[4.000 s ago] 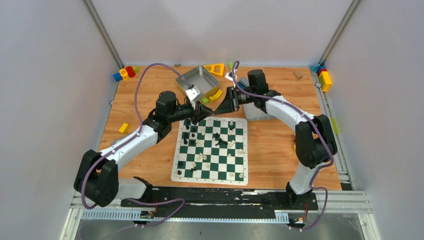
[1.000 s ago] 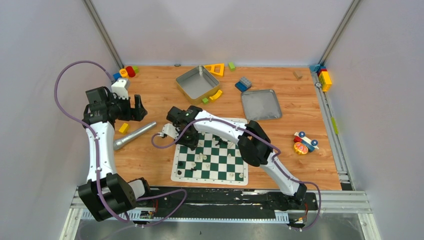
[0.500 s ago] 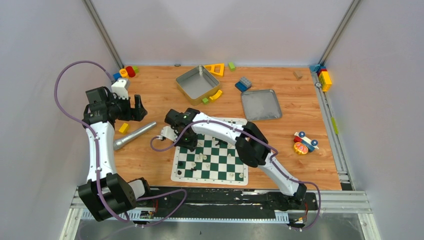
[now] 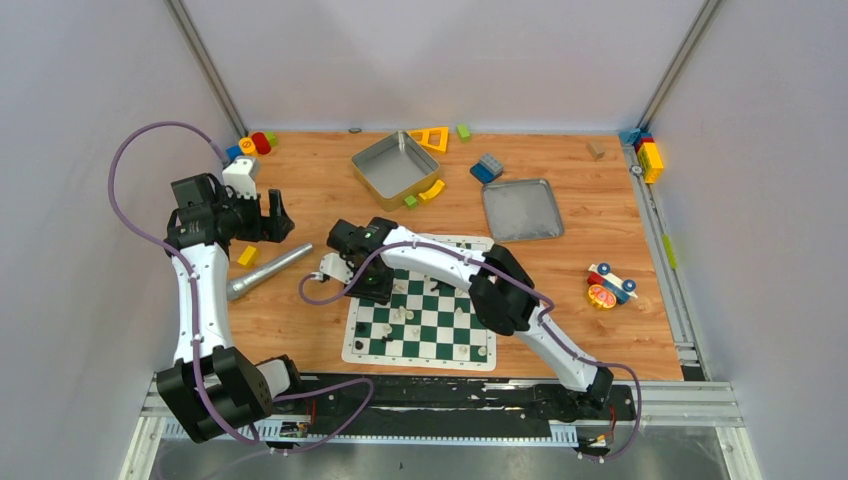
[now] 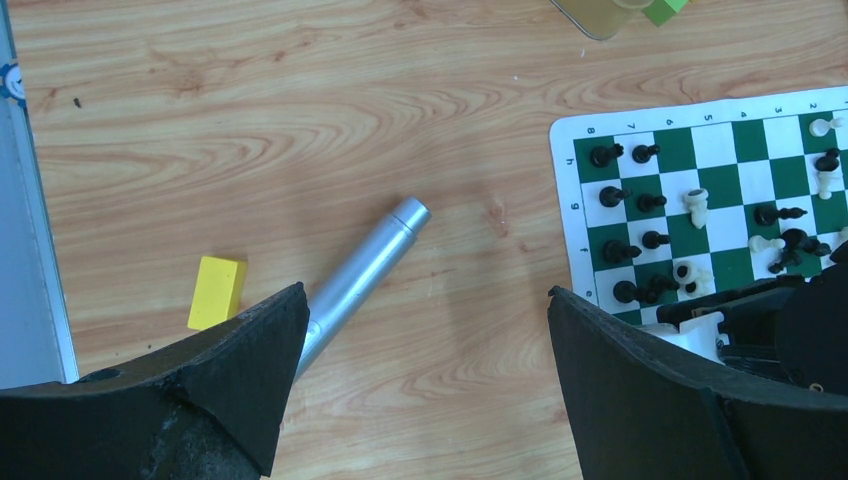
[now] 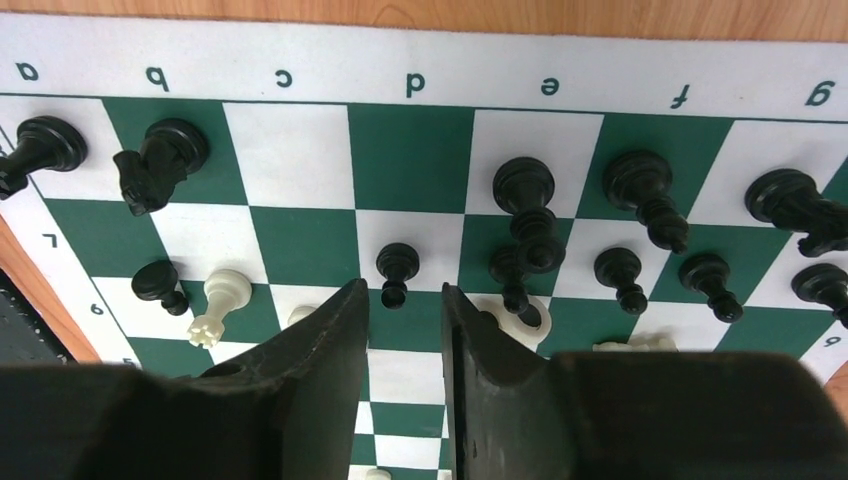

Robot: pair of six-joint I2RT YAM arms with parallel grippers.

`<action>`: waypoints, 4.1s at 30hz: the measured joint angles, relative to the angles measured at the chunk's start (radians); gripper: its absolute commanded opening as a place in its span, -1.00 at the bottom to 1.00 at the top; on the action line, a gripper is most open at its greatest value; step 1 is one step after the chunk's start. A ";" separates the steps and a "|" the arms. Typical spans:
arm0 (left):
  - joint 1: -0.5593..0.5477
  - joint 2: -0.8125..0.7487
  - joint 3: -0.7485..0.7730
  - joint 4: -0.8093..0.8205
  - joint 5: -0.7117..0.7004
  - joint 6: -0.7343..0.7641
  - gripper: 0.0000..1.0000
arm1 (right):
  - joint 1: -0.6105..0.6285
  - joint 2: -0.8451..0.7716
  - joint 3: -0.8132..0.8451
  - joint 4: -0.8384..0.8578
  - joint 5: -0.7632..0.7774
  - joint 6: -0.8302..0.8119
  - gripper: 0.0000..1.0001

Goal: Set up the chess pieces on the board
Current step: Place the chess piece on the chessboard, then pick up the chess piece from the chessboard, then place the chess piece on the chessboard.

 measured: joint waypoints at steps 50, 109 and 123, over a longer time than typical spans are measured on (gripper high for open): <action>0.003 -0.173 -0.206 -0.009 0.232 0.342 0.90 | 0.092 -0.598 -1.015 0.849 -0.302 0.060 -0.49; 0.003 -0.188 -0.226 -0.067 0.295 0.486 0.78 | 0.124 -0.569 -0.990 0.824 -0.143 0.042 -1.00; -0.099 -0.235 -0.224 -0.274 0.557 0.807 0.52 | -0.093 -0.740 -0.960 0.742 -0.389 0.068 -1.00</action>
